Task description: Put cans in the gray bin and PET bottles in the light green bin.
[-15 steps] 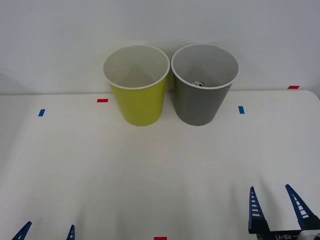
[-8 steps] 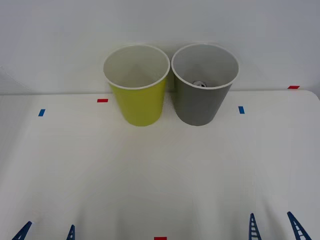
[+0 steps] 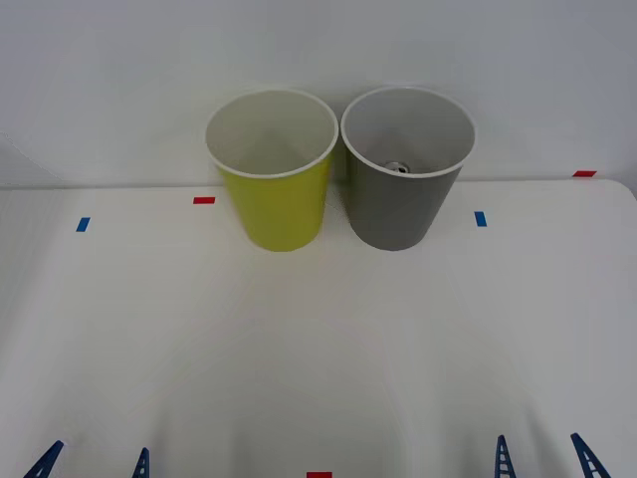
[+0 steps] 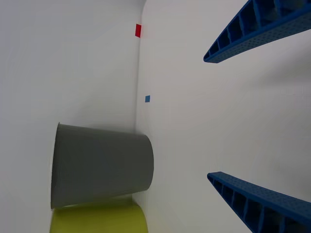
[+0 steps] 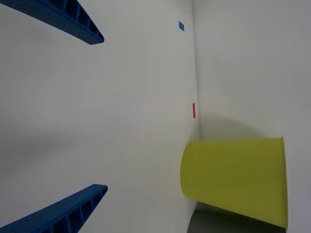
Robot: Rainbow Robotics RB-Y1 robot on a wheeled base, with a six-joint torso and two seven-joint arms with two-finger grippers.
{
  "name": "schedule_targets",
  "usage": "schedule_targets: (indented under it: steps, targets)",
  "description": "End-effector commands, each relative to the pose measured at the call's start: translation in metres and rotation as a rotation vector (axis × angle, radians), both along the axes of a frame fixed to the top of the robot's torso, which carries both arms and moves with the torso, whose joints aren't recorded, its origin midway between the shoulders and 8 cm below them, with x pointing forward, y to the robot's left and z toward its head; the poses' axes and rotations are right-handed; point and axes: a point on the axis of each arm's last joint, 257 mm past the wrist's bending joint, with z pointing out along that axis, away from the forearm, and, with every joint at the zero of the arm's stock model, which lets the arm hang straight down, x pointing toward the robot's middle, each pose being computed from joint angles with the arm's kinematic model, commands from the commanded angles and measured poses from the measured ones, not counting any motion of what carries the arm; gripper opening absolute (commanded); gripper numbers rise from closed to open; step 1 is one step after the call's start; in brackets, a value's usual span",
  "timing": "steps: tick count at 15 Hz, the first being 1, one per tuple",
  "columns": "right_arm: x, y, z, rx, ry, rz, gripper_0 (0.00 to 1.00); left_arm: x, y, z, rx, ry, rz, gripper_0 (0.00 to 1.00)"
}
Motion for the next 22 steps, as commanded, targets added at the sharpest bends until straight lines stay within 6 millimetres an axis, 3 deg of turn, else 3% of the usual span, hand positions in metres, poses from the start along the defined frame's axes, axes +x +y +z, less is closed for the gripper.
schedule_targets:
  steps: [1,22]
  targets:
    - [0.0000,0.0000,-0.0001,0.001,0.000,0.000,0.77,0.0000,0.0000,0.0000,0.000,0.000,0.000,1.00]
    - [0.0000,0.0000,-0.0001,0.001,0.000,0.000,0.77,0.0000,0.0000,0.0000,0.000,0.000,0.000,1.00]
